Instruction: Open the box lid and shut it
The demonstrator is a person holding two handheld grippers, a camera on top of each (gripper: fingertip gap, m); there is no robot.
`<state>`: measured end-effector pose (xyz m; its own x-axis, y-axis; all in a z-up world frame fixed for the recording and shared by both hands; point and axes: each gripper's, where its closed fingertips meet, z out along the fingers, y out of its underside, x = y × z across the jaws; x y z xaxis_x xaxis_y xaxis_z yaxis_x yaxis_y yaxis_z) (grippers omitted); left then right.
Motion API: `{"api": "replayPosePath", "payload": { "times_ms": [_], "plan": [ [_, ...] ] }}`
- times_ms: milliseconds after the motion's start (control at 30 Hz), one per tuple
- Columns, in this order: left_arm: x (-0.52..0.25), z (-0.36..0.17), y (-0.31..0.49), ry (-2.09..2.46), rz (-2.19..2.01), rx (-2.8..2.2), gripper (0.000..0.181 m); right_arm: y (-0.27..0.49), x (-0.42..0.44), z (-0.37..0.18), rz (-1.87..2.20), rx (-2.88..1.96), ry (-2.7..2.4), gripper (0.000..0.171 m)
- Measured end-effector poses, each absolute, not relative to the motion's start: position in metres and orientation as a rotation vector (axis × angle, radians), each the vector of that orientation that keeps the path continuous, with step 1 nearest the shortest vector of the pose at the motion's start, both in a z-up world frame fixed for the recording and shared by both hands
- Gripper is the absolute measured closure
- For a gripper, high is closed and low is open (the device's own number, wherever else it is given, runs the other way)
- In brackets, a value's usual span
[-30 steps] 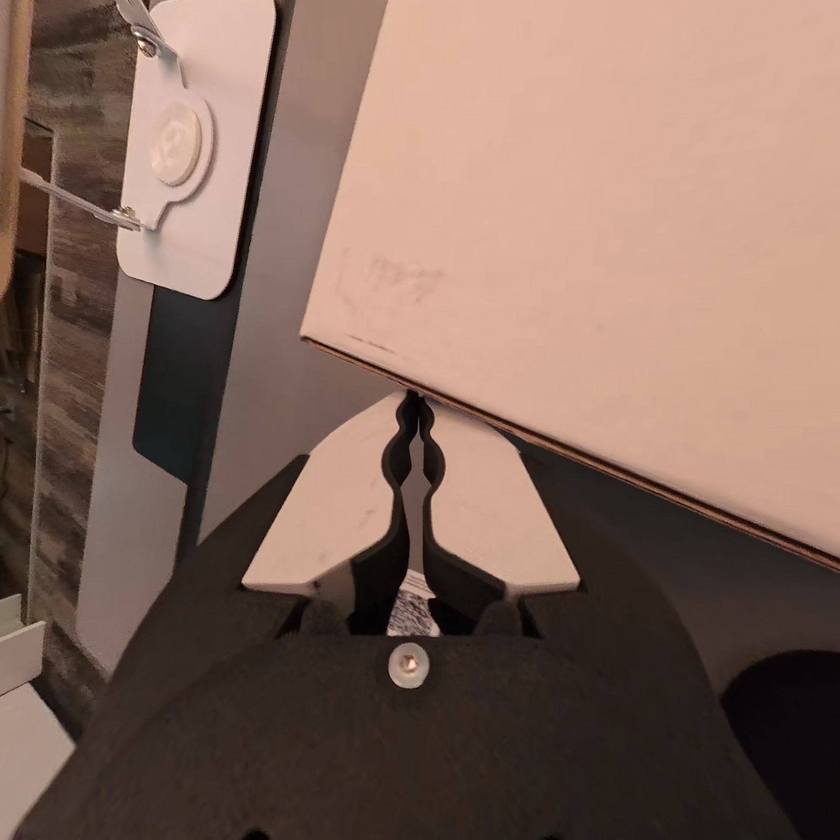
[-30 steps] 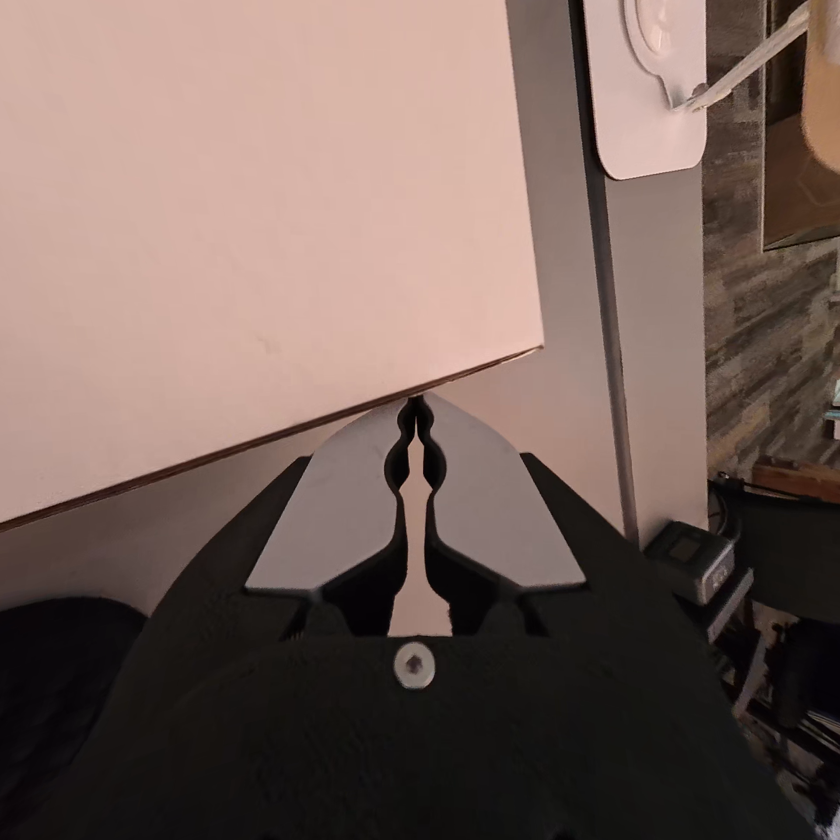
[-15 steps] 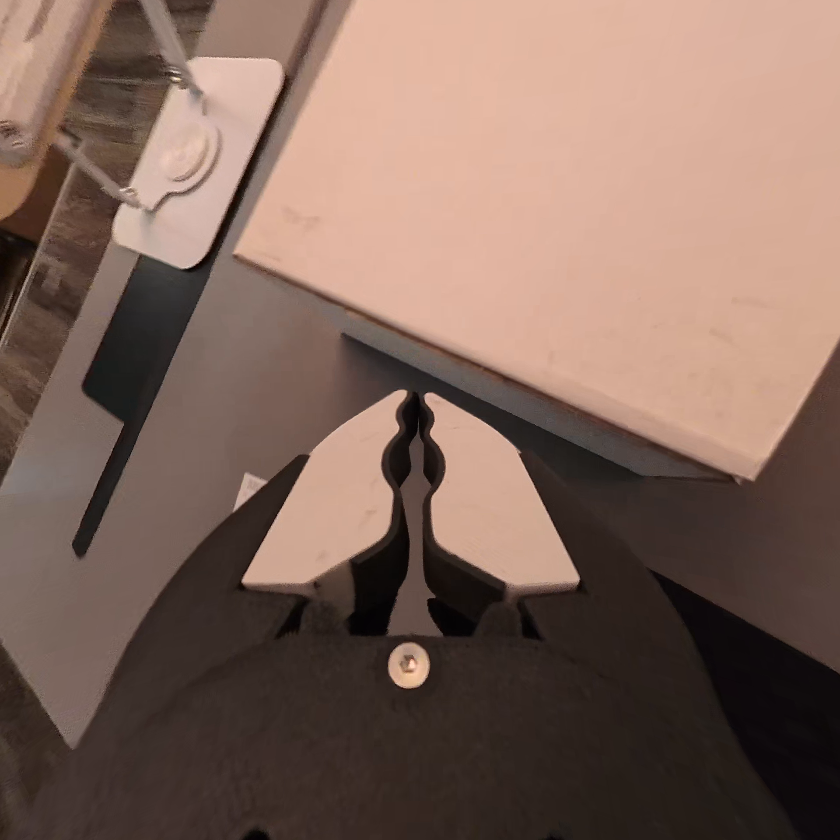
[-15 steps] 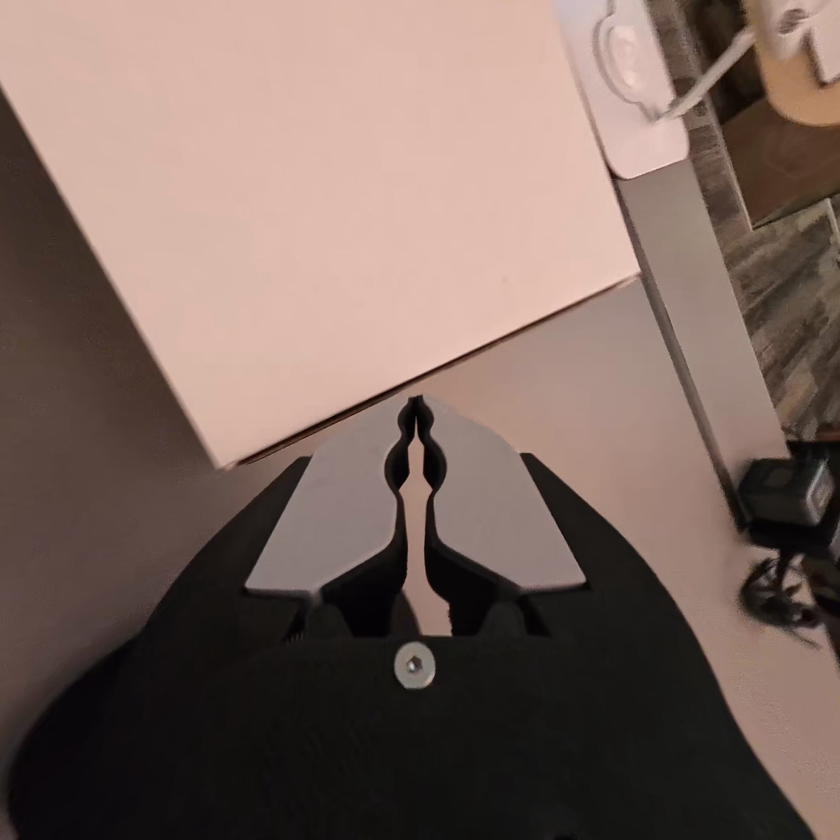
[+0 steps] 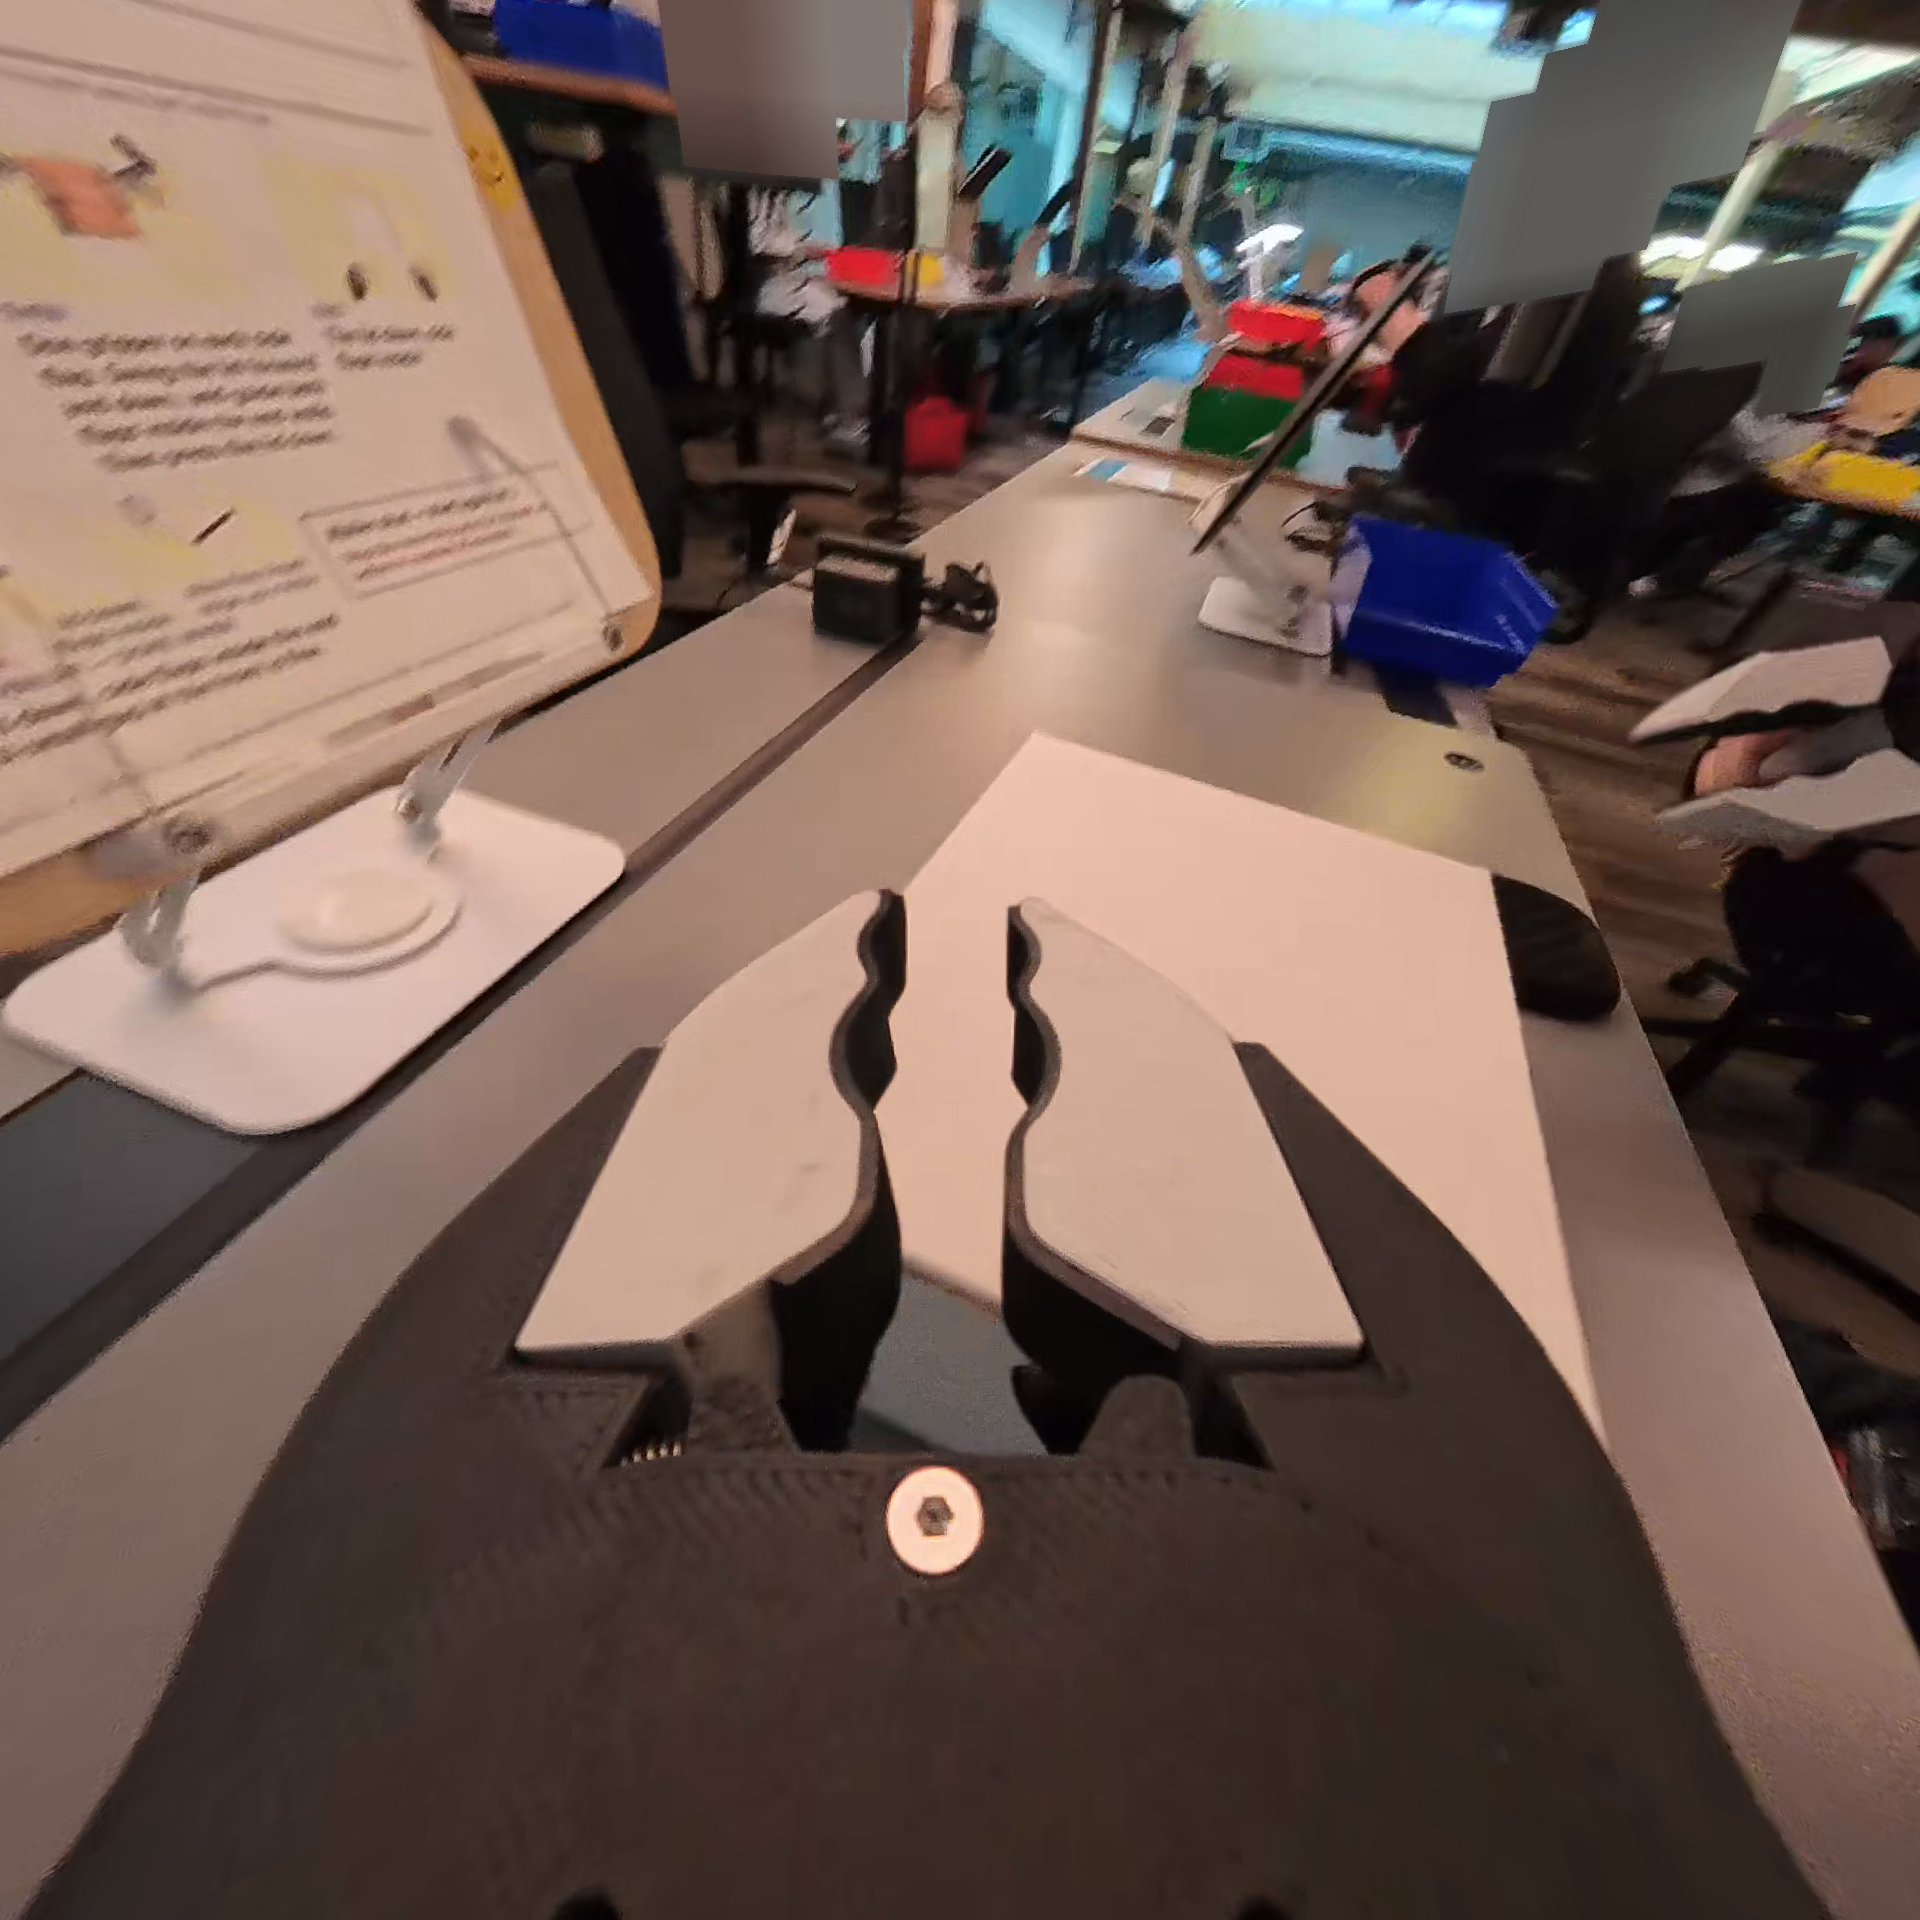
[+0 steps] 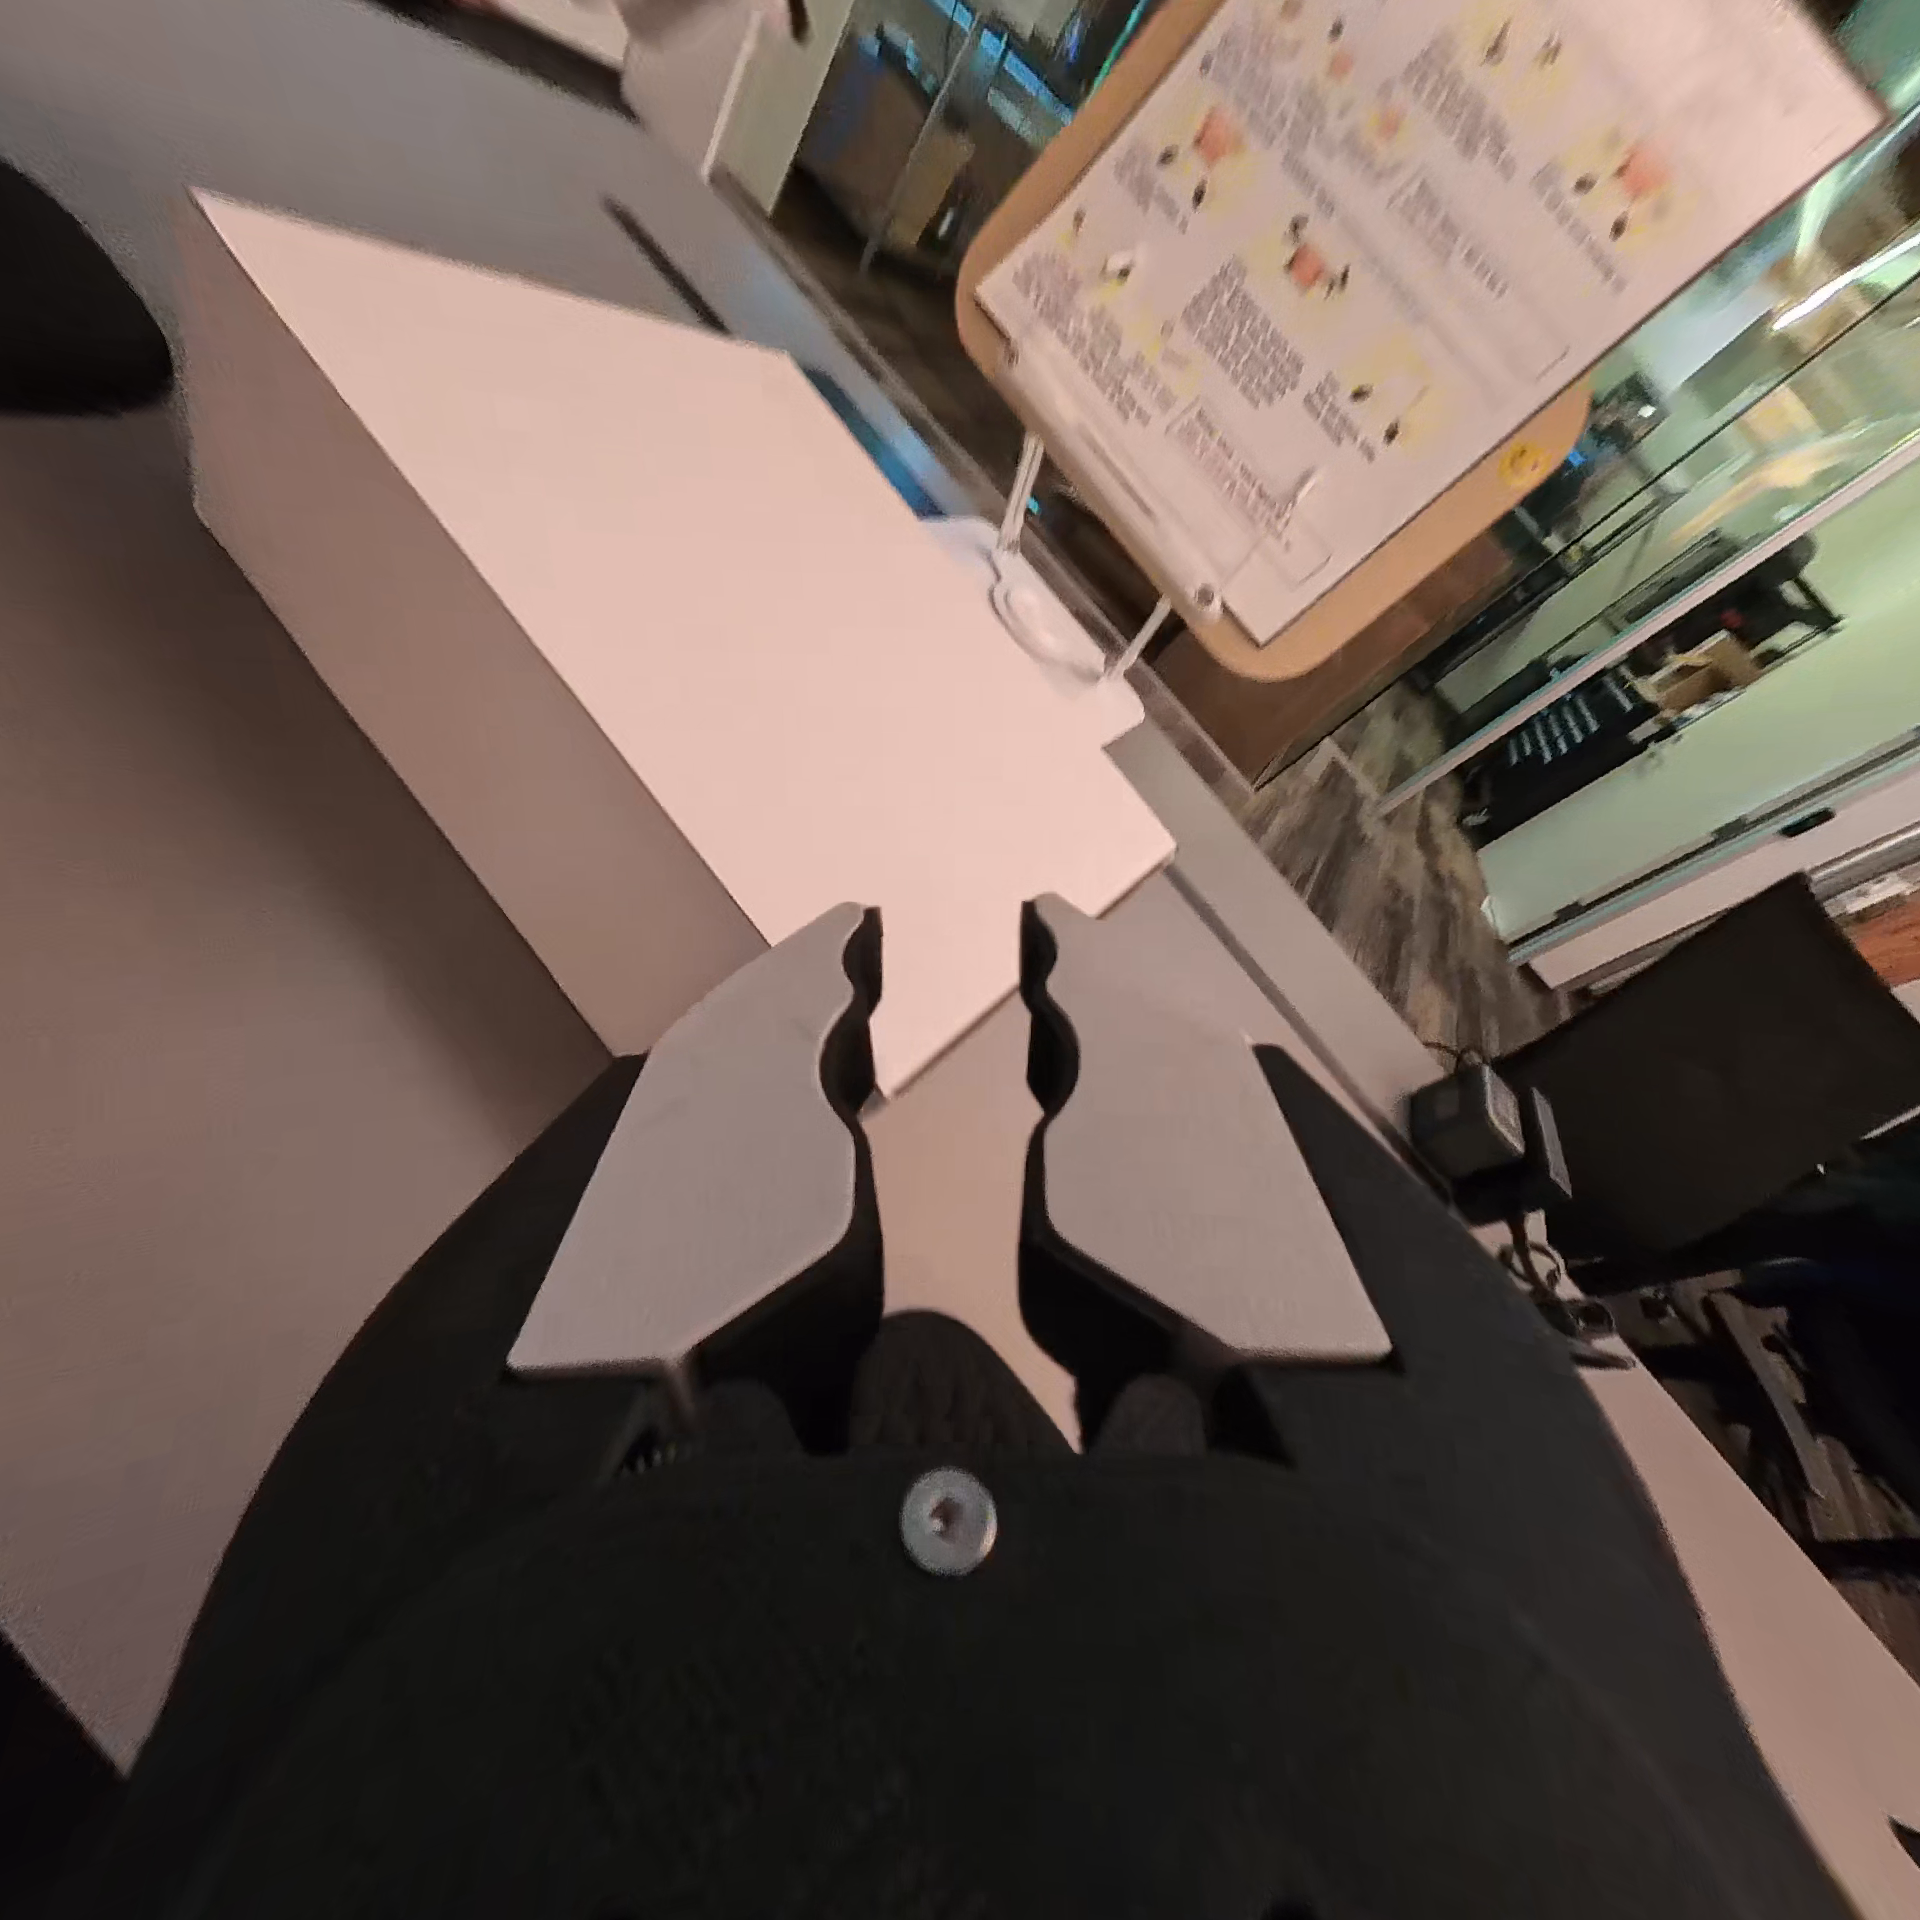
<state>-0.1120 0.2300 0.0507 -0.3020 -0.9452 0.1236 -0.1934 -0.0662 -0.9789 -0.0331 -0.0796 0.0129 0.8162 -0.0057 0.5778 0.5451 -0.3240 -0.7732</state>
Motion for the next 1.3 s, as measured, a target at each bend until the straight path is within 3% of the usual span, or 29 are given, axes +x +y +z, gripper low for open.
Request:
{"api": "replayPosePath", "payload": {
  "times_ms": [33,200,367,1300],
  "plan": [
    [-0.101,0.049,0.23,1.547,-1.454,-1.221,0.166,-0.076,-0.04,0.014,-0.579,-1.806,-0.407,0.142],
    [-0.055,0.011,0.215,1.762,-1.542,-1.196,0.177,-0.054,-0.064,0.007,-0.517,-1.759,-0.386,0.13],
    [-0.028,-0.015,0.197,1.91,-1.557,-1.203,0.181,-0.025,-0.091,0.0,-0.484,-1.75,-0.453,0.129],
    [-0.044,-0.014,0.22,1.736,-1.588,-1.071,0.181,0.05,-0.136,-0.051,-0.493,-1.857,-0.616,0.127]
  ]
}}
